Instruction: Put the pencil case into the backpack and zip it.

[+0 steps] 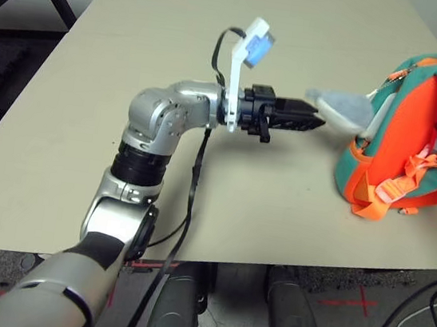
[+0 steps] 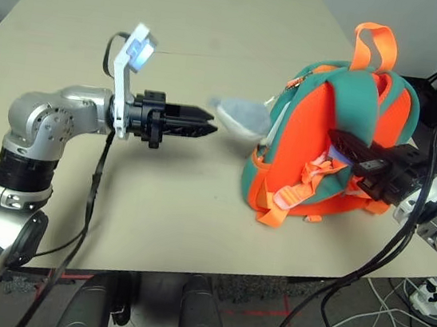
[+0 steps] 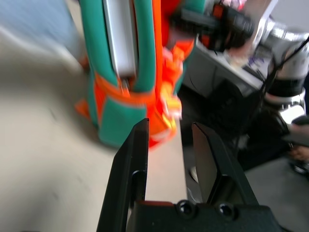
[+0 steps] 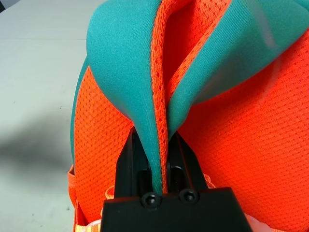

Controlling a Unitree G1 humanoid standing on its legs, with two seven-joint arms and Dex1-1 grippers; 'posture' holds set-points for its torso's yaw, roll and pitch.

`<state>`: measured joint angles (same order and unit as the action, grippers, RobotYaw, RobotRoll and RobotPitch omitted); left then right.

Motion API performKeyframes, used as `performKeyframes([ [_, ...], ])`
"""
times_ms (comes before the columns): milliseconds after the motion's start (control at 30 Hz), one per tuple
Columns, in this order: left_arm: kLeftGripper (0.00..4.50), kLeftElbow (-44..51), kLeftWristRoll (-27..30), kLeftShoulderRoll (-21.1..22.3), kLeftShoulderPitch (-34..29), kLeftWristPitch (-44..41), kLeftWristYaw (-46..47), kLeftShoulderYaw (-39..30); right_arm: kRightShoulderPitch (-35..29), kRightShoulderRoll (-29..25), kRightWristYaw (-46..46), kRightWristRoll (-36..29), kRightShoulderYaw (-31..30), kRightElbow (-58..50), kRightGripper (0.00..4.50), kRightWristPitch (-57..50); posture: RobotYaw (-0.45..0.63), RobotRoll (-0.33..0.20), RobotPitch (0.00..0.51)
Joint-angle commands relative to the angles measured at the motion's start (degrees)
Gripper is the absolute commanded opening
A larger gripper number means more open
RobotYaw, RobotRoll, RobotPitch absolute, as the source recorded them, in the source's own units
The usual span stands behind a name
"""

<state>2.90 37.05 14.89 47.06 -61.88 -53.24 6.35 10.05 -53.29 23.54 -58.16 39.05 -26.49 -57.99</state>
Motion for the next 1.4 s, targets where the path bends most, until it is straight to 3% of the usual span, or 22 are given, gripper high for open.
performKeyframes([
  [33, 1.81, 0.48, 1.03, -0.09, 0.4, -0.19, 0.01, 1.07, -0.75, 0.39, 0.08, -0.11, -0.16, -0.77, 0.1, 0.4, -0.2, 0.0, 0.176],
  [100, 1.81, -0.63, 1.02, -0.06, 1.43, 0.67, 0.04, 0.57, -0.96, 0.47, 0.07, -0.14, 0.11, -0.93, 0.1, 0.39, -0.2, 0.0, 0.173],
  [233, 1.81, -8.23, -7.95, 1.71, 5.52, 14.9, -0.22, 3.18, -1.36, 0.7, -0.17, -0.27, 0.62, -1.4, 0.1, 0.43, -0.2, 0.0, 0.166],
  [367, 0.97, -14.89, -12.99, 0.64, 7.84, 24.56, 0.06, 4.12, -1.37, 0.69, -0.34, -0.32, 0.77, -1.56, 0.1, 0.57, -0.21, 0.0, 0.159],
  [533, 2.42, -25.41, -19.85, -1.85, 11.29, 36.31, 2.1, 4.92, -1.01, 0.66, -0.61, -0.47, 0.6, -1.75, 0.1, 0.65, -0.21, 0.0, 0.153],
  [733, 4.4, -38.94, -32.07, -3.39, 14.79, 61.13, 0.28, 10.88, -0.5, 0.68, -1.0, -0.89, 0.2, -2.0, 0.1, 0.58, -0.21, 0.0, 0.152],
  [933, 4.5, -54.63, -41.3, -5.77, 20.65, 81.66, 2.99, 14.07, -0.06, 1.07, -1.59, -1.32, -0.49, -2.54, 0.1, 0.41, -0.22, 0.0, 0.153],
  [1133, 4.5, -66.6, -44.39, -10.07, 24.86, 88.95, 9.56, 12.21, -0.18, 1.86, -2.71, -2.15, -0.59, -3.82, 0.1, 0.14, -0.24, 0.0, 0.153],
  [1400, 4.5, -72.31, -47.99, -12.73, 27.19, 92.56, 15.03, 12.05, -0.43, 2.57, -3.99, -3.27, -1.07, -4.77, 0.1, 0.13, -0.24, 0.0, 0.154],
])
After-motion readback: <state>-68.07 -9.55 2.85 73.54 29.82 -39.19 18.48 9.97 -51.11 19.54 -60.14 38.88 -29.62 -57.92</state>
